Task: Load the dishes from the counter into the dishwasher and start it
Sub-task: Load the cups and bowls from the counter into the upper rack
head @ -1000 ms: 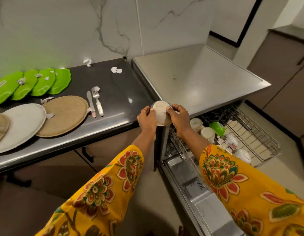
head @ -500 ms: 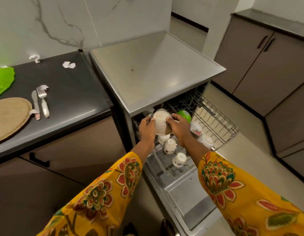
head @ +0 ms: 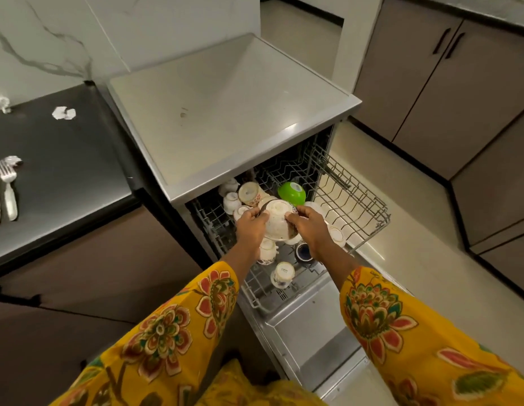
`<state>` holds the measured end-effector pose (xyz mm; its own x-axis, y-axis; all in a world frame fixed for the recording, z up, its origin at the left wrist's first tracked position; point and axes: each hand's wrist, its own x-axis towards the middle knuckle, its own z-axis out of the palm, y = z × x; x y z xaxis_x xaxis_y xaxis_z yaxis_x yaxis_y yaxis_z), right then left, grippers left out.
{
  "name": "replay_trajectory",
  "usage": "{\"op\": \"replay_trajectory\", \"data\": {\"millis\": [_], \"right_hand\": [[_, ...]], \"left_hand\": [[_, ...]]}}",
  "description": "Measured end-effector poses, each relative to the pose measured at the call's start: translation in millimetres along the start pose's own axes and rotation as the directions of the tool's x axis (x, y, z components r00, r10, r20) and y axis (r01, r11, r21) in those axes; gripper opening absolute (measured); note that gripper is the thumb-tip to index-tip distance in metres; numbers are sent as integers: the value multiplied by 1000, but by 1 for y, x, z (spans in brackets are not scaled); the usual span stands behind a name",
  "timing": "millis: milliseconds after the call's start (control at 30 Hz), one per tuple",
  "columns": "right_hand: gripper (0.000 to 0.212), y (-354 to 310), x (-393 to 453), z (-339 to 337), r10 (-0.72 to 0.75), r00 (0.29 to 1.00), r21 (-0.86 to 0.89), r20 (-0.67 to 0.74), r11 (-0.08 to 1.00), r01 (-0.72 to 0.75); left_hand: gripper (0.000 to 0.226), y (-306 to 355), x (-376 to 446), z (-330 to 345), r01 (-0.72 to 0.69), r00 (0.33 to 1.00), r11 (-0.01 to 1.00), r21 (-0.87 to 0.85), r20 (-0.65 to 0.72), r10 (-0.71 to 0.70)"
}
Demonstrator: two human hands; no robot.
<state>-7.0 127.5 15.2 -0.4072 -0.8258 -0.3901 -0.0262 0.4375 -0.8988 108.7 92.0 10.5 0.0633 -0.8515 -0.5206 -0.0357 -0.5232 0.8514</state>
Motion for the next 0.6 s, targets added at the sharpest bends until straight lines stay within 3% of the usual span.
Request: {"op": "replay_trajectory", "data": {"millis": [100, 200, 400, 600], "right_hand": [[39, 6, 16, 0, 28, 1000, 12, 7, 1000, -28], [20, 6, 33, 0, 48, 998, 41, 27, 998, -49], [65, 19, 98, 9, 121, 992, 99, 22, 987, -123], [47, 4, 156, 17, 210, 977, 171, 43, 962, -214]], "left_hand": [[42, 1, 14, 8, 1, 1000, 1000, 10, 0, -1], [42, 2, 33, 14, 7, 1000, 999, 44, 23, -8], [40, 10, 84, 33, 11, 999, 997, 81, 46, -15], [32, 19, 151, 57, 113, 992, 989, 96, 53, -118]]}}
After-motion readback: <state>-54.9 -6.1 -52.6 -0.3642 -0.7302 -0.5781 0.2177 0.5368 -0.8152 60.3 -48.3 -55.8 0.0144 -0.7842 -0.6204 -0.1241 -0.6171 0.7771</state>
